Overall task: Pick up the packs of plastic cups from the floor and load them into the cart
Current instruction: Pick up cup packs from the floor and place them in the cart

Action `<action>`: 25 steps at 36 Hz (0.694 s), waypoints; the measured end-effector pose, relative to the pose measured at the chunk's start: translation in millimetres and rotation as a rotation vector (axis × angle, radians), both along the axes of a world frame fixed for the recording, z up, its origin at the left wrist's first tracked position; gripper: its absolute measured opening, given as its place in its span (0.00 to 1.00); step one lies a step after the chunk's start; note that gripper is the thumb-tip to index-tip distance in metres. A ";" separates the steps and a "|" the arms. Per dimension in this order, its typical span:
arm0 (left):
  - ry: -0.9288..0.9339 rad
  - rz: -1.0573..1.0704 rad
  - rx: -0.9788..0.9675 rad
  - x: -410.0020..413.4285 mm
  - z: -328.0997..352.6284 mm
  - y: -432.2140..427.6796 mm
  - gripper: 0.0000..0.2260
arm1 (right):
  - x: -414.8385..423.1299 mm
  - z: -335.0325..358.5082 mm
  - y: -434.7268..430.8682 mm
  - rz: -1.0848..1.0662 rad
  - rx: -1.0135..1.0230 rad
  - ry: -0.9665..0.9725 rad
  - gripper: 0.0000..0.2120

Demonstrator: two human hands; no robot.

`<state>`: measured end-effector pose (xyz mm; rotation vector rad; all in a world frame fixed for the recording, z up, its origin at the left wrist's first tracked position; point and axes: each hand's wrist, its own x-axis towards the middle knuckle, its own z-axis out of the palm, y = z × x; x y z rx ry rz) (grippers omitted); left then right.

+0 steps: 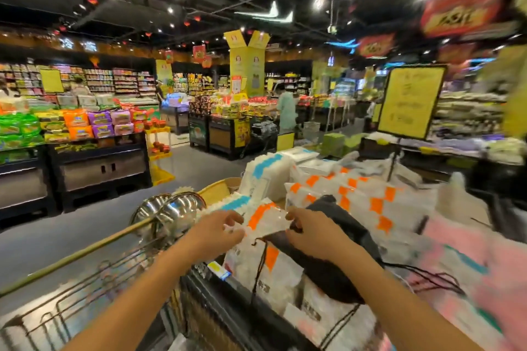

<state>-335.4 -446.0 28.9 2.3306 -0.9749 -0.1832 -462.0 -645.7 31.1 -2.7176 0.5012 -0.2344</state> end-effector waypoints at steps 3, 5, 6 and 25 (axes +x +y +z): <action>-0.030 -0.131 0.026 -12.5 -5.3 -33.7 0.14 | -42.9 -4.9 -11.3 -0.097 -0.013 0.020 0.15; -0.025 -0.235 0.003 -26.7 -11.5 -55.8 0.14 | -73.2 -9.0 -12.1 -0.214 -0.008 0.005 0.17; -0.033 -0.291 -0.001 -36.4 -14.3 -65.9 0.15 | -88.6 -11.1 -10.1 -0.283 -0.004 -0.003 0.18; 0.032 -1.451 0.107 -387.2 -75.0 -79.2 0.16 | -491.0 -66.6 214.7 -1.421 0.147 0.042 0.18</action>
